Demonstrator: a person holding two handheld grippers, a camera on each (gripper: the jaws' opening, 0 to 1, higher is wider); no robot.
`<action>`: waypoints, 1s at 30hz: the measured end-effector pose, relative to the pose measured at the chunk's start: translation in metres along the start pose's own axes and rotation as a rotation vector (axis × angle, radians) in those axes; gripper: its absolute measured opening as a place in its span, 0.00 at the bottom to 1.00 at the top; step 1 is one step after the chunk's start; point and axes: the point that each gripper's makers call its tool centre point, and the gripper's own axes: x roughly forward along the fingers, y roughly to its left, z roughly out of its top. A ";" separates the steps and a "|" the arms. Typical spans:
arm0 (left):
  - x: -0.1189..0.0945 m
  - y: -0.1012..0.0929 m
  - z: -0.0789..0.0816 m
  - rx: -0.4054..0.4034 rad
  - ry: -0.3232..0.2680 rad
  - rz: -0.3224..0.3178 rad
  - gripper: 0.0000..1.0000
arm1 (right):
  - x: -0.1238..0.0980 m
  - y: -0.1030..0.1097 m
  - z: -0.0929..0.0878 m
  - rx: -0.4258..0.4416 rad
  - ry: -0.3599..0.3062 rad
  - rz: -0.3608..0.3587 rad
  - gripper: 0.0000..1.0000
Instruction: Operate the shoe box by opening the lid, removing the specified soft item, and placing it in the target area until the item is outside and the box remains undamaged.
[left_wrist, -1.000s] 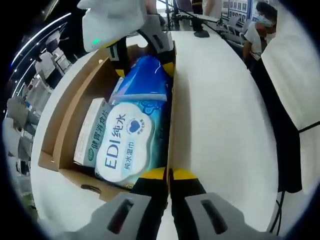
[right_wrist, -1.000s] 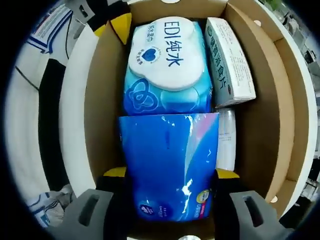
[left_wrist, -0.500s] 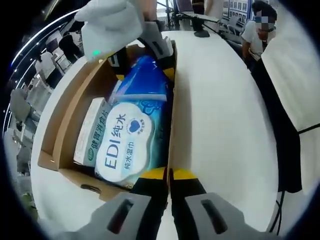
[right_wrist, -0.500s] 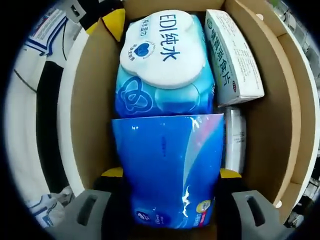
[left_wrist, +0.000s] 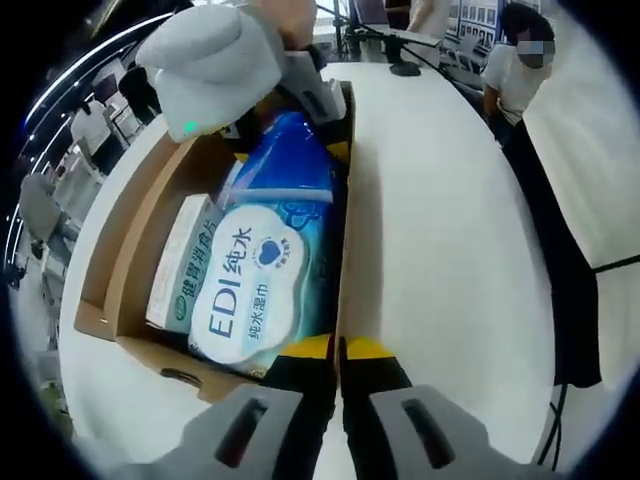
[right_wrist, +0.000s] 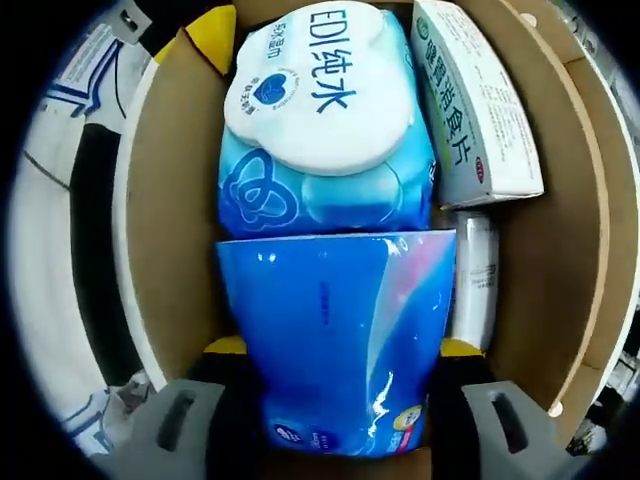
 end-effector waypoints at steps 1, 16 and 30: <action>0.000 0.000 0.000 0.003 -0.002 0.000 0.01 | -0.001 0.000 0.001 -0.006 0.002 0.003 0.65; 0.004 -0.001 0.001 -0.006 -0.014 -0.042 0.00 | -0.025 0.002 -0.001 -0.082 0.011 0.004 0.62; 0.004 -0.001 0.000 -0.008 -0.004 -0.041 0.00 | -0.037 0.006 0.001 -0.094 -0.009 -0.040 0.62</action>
